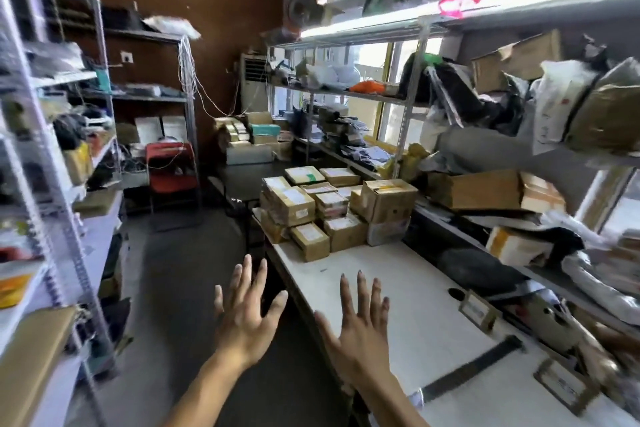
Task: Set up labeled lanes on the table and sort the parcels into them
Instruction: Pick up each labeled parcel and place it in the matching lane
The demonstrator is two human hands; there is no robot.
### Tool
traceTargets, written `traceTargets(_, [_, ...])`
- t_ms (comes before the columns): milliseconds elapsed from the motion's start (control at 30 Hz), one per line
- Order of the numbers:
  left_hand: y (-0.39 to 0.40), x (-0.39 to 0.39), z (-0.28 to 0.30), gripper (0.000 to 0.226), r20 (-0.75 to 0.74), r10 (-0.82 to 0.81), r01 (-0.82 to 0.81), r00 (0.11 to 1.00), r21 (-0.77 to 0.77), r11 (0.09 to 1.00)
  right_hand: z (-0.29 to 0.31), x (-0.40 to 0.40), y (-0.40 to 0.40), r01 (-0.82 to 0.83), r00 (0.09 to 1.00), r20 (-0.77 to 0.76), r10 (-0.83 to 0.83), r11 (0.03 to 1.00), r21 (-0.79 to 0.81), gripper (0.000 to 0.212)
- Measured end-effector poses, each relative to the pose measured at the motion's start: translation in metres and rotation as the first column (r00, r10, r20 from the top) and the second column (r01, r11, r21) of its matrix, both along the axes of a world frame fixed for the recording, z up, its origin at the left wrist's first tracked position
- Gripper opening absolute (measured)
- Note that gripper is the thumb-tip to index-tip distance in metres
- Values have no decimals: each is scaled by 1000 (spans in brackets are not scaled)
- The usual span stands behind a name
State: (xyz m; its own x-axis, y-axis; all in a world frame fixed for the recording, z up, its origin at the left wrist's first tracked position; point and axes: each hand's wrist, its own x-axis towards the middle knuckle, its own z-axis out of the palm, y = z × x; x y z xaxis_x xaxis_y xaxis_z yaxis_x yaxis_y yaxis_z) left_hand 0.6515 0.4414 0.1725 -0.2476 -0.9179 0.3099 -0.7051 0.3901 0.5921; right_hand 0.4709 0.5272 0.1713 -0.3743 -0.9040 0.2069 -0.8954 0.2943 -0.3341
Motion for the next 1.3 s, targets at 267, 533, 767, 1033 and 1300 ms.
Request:
traceTargets(267, [-92, 21, -9, 74, 31, 65, -67, 997, 63, 996, -12, 19, -103, -29, 996, -83, 25, 998, -52, 99])
traceTargets(533, [-231, -12, -1, 81, 136, 54, -56, 989, 13, 998, -18, -23, -242, 39, 999, 4, -39, 998, 42, 117])
traceTargets(767, [-353, -34, 19, 86, 169, 47, -48, 985, 5, 999, -7, -60, -352, 64, 998, 20, -66, 995, 73, 107])
traceTargets(1033, [-467, -49, -8, 86, 123, 4, -13, 992, 74, 997, -11, -77, -458, 116, 992, 31, -120, 988, 102, 122])
traceTargets(1300, [-625, -69, -36, 74, 117, -87, 72, 989, 126, 989, -31, -86, -603, 158, 982, 81, -173, 973, 166, 85])
